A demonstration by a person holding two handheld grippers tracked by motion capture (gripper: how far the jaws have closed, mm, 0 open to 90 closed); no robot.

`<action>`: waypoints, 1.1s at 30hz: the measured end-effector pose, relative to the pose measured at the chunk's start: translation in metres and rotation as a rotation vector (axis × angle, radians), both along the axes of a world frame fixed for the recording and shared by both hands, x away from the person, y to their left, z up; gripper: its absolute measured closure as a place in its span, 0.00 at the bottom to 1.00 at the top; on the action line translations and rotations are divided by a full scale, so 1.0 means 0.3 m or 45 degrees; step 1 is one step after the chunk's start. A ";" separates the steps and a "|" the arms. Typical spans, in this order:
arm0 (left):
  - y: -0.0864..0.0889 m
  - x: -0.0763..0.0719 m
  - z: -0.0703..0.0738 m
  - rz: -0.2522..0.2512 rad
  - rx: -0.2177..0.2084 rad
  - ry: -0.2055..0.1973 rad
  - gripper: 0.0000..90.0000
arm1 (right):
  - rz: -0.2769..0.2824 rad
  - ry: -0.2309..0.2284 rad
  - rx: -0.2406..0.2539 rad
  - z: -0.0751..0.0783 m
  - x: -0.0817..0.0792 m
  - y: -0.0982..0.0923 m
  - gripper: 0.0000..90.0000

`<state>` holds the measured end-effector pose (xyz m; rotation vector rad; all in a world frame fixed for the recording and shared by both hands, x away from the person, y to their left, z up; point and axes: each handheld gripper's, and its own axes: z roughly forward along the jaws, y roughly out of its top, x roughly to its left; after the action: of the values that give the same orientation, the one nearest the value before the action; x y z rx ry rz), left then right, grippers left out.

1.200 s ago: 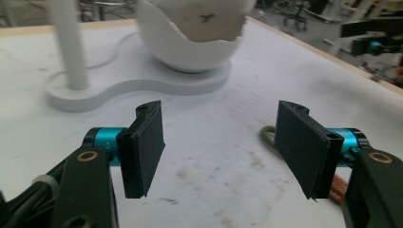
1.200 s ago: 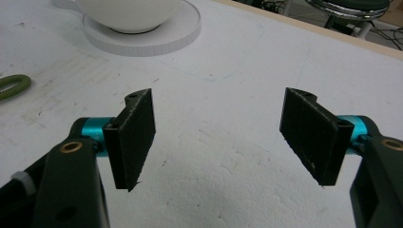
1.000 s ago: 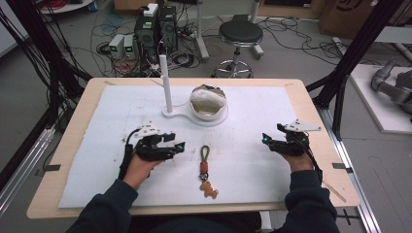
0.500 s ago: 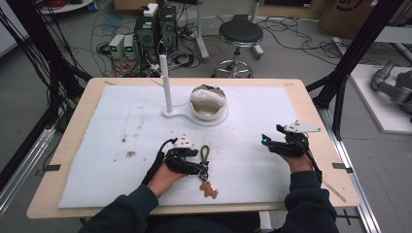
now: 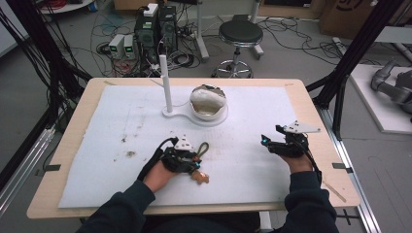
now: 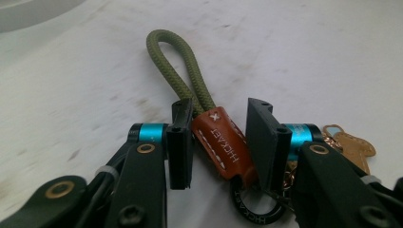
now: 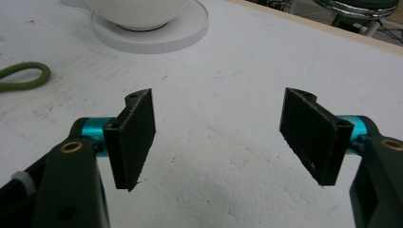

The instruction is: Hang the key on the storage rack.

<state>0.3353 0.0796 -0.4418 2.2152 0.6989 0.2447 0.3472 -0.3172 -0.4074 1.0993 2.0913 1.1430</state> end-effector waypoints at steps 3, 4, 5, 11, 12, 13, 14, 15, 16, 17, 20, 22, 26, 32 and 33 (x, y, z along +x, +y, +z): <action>0.055 0.026 0.008 0.027 -0.019 -0.001 0.76 | 0.002 0.001 0.000 -0.001 0.000 0.003 0.31; 0.081 0.039 0.009 0.063 -0.031 -0.002 0.76 | 0.006 0.003 -0.004 -0.001 0.001 0.003 0.31; 0.081 0.039 0.009 0.063 -0.031 -0.002 0.74 | 0.005 0.005 -0.003 -0.001 0.001 0.004 0.31; 0.099 0.037 0.017 0.338 0.040 -0.082 0.51 | 0.014 0.006 -0.009 -0.003 0.002 0.005 0.31; 0.099 0.037 0.017 0.338 0.040 -0.082 0.52 | 0.014 0.006 -0.009 -0.003 0.002 0.005 0.31; 0.100 0.033 0.018 0.360 0.040 -0.077 0.52 | 0.013 0.010 -0.007 -0.003 0.001 0.006 0.31; 0.100 0.030 0.016 0.367 0.035 -0.063 0.54 | 0.012 0.014 -0.003 -0.003 0.001 0.005 0.31; 0.099 0.027 0.013 0.371 0.039 -0.050 0.54 | 0.012 0.014 -0.003 -0.003 0.001 0.005 0.31; 0.094 0.025 0.009 0.388 0.048 -0.025 0.54 | 0.014 0.012 -0.005 -0.004 0.002 0.005 0.31; 0.094 0.025 0.009 0.388 0.048 -0.025 0.54 | 0.017 0.014 -0.006 -0.004 0.001 0.006 0.31; 0.085 0.017 0.003 0.404 0.084 0.021 0.48 | 0.022 0.009 -0.009 -0.005 0.002 0.005 0.32; 0.073 0.000 0.010 0.401 0.132 0.008 0.47 | 0.019 0.014 -0.007 -0.006 0.002 0.005 0.32; 0.069 -0.004 0.009 0.341 0.120 -0.003 0.58 | 0.023 0.020 -0.014 -0.009 0.003 0.006 0.32; 0.085 0.012 0.006 0.280 0.074 0.010 0.64 | 0.034 0.024 -0.021 -0.011 0.004 0.012 0.32; 0.085 0.012 0.006 0.280 0.074 0.010 0.64 | 0.034 0.024 -0.021 -0.011 0.004 0.012 0.32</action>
<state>0.3390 0.1051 -0.4399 2.1944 0.9517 0.3711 0.3483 -0.3137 -0.4106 1.0818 2.1323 1.1305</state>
